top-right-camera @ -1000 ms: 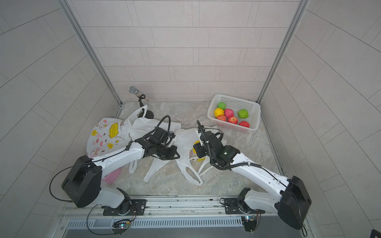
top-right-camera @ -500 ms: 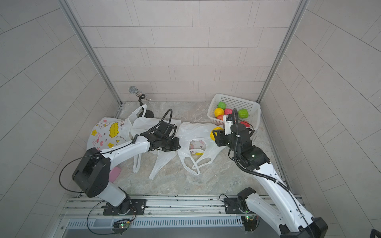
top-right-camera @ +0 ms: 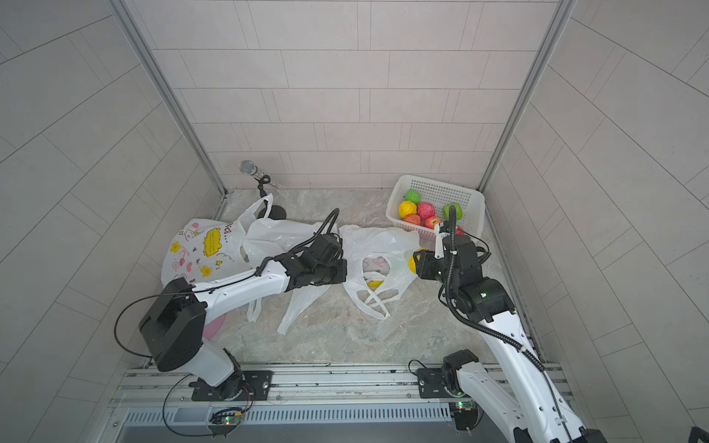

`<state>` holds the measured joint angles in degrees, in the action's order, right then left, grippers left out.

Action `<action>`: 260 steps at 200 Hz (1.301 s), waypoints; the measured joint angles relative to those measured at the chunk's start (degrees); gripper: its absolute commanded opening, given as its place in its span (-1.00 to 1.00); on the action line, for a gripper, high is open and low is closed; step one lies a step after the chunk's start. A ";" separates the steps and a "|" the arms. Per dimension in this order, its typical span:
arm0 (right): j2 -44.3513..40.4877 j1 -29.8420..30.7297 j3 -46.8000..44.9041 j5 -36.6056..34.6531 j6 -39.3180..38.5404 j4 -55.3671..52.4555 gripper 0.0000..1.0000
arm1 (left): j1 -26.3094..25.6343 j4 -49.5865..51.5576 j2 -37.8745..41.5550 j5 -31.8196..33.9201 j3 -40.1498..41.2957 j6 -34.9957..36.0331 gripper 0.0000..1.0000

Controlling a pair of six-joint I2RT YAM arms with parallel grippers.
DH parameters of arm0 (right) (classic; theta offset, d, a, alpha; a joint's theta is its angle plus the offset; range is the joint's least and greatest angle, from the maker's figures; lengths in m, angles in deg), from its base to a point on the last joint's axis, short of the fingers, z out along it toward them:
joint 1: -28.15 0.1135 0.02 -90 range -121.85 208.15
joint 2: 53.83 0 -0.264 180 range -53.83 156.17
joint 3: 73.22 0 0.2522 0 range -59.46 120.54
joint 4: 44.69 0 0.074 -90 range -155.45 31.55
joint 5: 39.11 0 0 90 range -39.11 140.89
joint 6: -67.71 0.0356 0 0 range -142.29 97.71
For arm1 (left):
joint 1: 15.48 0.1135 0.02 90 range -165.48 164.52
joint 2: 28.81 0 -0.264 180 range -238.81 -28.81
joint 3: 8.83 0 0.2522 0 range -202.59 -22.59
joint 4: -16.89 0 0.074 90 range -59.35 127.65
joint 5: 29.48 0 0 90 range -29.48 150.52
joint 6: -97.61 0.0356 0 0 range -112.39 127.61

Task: Untie the knot of a plastic bag & take out the apple
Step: Place the apple in the basket.

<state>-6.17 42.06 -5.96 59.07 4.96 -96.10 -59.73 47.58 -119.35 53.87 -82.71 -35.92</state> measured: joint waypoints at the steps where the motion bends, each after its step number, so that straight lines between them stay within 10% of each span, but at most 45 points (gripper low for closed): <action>1: 0.09 0.00 0.02 -0.04 0.00 -0.04 -0.79 | 0.00 -0.02 0.07 0.02 0.09 0.00 -1.00; 121: 12.39 -2.73 10.12 -3.76 -1.64 0.31 -0.79 | 0.24 -0.90 4.13 -1.11 3.52 2.45 -1.00; 220: 39.32 -13.46 23.58 -4.63 -4.79 11.15 -0.80 | 0.24 -2.05 8.41 -2.01 5.92 2.43 -1.00; 260: 56.06 -20.55 34.97 -4.22 -4.81 13.79 -0.23 | 0.24 -0.26 9.01 -2.38 5.92 3.08 -1.00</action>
<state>49.89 21.51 29.01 54.85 0.15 -82.31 -59.49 47.31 -110.35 51.48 -76.79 -32.84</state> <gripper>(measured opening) 0.495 0.048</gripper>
